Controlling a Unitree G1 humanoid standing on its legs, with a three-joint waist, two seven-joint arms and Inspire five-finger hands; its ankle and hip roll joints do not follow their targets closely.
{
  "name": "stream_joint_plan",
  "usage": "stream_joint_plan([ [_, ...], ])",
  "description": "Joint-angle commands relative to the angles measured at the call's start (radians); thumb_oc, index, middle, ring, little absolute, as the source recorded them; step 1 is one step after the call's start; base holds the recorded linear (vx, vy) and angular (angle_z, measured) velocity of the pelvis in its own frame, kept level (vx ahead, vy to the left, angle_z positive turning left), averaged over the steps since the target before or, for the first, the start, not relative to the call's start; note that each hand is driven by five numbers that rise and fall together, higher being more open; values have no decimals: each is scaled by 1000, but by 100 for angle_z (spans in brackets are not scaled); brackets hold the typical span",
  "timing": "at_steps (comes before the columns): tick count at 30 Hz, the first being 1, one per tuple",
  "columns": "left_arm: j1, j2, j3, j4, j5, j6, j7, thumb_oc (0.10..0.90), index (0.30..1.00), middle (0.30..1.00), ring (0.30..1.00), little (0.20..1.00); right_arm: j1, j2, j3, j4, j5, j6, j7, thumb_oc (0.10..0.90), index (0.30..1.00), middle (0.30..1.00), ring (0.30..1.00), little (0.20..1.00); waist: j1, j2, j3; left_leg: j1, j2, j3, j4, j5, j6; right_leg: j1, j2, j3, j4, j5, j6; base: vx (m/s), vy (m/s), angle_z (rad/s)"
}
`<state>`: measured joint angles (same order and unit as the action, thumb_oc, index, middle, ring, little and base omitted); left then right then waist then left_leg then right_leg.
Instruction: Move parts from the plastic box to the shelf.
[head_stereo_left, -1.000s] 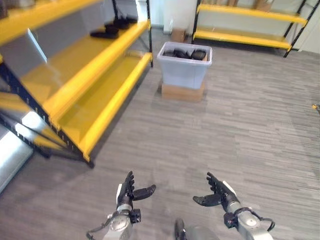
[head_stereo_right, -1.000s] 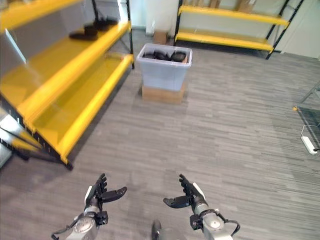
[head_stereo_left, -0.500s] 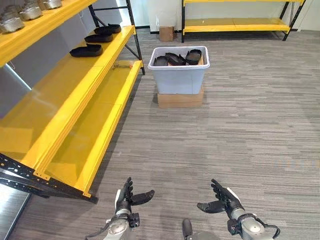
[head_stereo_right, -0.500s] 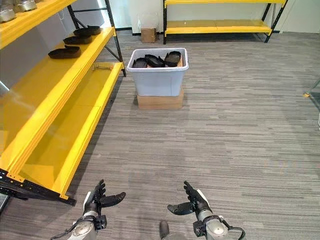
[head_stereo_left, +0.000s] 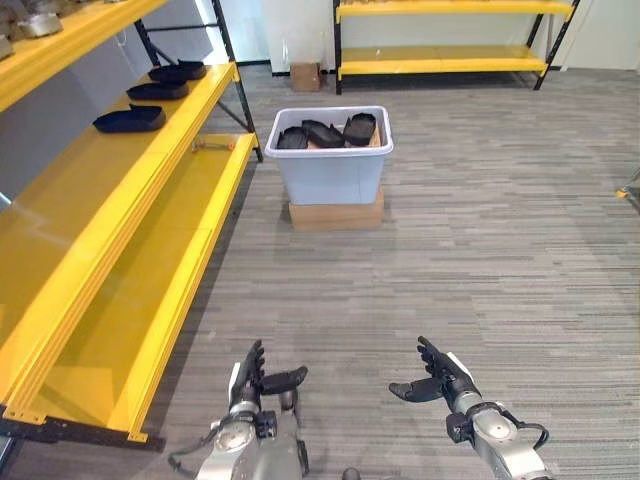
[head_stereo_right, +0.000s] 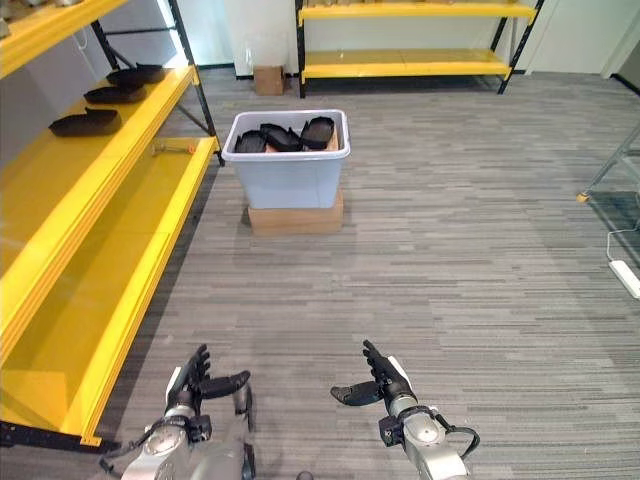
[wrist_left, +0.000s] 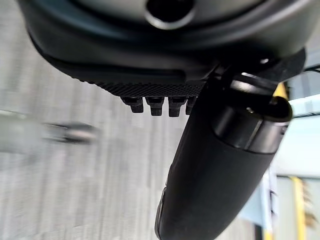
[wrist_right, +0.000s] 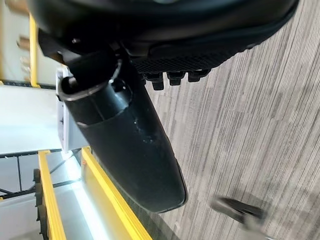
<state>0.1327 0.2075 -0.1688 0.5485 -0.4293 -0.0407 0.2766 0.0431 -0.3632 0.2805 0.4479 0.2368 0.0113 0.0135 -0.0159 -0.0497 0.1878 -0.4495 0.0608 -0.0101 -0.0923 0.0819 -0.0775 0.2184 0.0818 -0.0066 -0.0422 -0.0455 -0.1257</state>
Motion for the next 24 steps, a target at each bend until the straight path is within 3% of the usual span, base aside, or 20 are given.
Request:
stream_joint_plan([
  [1,-75,49,9,-164,-5,-87,7,900,1000,1000,1000,1000,32,-23,7,-134,-21,-72,31,900,1000,1000,1000,1000,4,-3,-1,120,-4,92,146,96,17,-35,-46,47,43,11,136,333,106,-154],
  [3,-68,49,9,-171,12,-92,17,900,1000,1000,1000,1000,10,-20,24,-124,0,-75,32,900,1000,1000,1000,1000,15,8,4,160,-4,49,124,98,19,-35,-37,61,71,-8,132,273,73,-90],
  [6,-72,52,-13,-164,40,-96,1,900,1000,1000,1000,1000,1,-5,45,-140,-19,-66,43,900,1000,1000,1000,1000,-3,15,0,251,-8,53,134,81,22,-27,-31,59,92,-28,125,321,111,-93],
  [17,-87,45,-21,-135,36,-82,-3,900,1000,1000,1000,1000,-4,3,49,-139,-18,-28,49,900,1000,1000,1000,1000,-14,14,-31,356,-40,37,120,10,46,-32,-68,28,108,-45,142,173,70,-6],
  [24,-88,58,-13,-125,26,-71,2,900,1000,1000,1000,1000,1,20,41,-133,-19,-39,42,900,1000,1000,1000,1000,-11,20,-51,397,-43,42,53,13,54,-32,-85,-3,113,-56,159,105,65,10],
])
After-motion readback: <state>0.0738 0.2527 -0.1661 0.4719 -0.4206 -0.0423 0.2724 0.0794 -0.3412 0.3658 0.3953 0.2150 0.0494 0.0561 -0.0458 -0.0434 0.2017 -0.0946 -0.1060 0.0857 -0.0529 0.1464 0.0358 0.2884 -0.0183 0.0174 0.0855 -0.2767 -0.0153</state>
